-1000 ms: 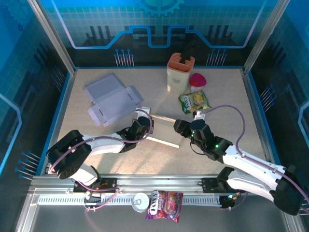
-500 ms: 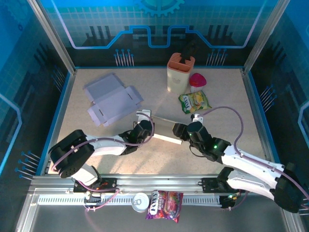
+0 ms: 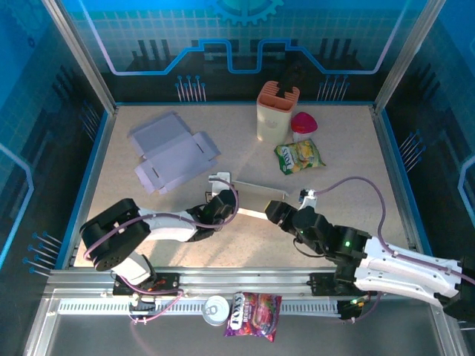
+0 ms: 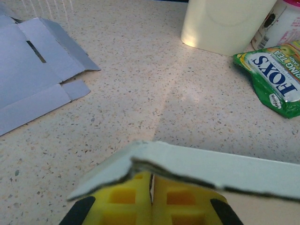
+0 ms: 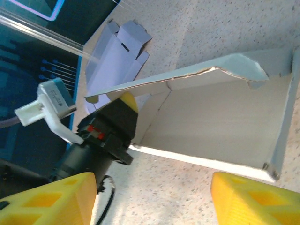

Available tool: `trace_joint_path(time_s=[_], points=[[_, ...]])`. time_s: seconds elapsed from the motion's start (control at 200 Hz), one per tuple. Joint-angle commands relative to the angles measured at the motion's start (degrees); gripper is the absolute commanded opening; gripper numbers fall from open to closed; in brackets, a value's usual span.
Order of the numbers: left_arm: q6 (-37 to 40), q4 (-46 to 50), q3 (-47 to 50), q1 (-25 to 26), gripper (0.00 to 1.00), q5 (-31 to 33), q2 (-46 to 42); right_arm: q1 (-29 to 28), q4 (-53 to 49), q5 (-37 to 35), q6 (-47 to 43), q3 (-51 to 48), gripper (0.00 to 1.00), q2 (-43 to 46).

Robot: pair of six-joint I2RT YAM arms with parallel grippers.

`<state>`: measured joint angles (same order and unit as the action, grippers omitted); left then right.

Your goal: Fold the paper box

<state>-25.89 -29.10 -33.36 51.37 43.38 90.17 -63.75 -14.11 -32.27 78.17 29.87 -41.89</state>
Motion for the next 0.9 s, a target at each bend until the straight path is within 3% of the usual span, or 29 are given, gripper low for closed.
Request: trace_joint_path(time_s=[0.0,0.2,0.285,0.52,0.895], points=[[-2.5,4.5,2.2,1.0,0.00,0.0,1.9,-3.3,-0.9,-8.1,13.2,1.1,0.65,-1.4],[-4.2,5.1,2.3,2.4,0.00,1.4,1.3,-3.5,4.4,-12.3,26.4,5.8,0.63,-11.1],[-4.6,5.4,2.3,2.8,0.00,1.8,1.2,-1.3,8.7,-12.6,26.4,6.7,0.61,-14.1],[-5.3,5.7,2.3,3.8,0.00,2.2,1.8,6.6,13.2,-2.9,29.6,7.9,0.54,-19.9],[-5.3,5.9,1.5,4.6,0.00,2.7,2.7,12.3,18.9,2.9,32.7,6.3,0.38,-25.8]])
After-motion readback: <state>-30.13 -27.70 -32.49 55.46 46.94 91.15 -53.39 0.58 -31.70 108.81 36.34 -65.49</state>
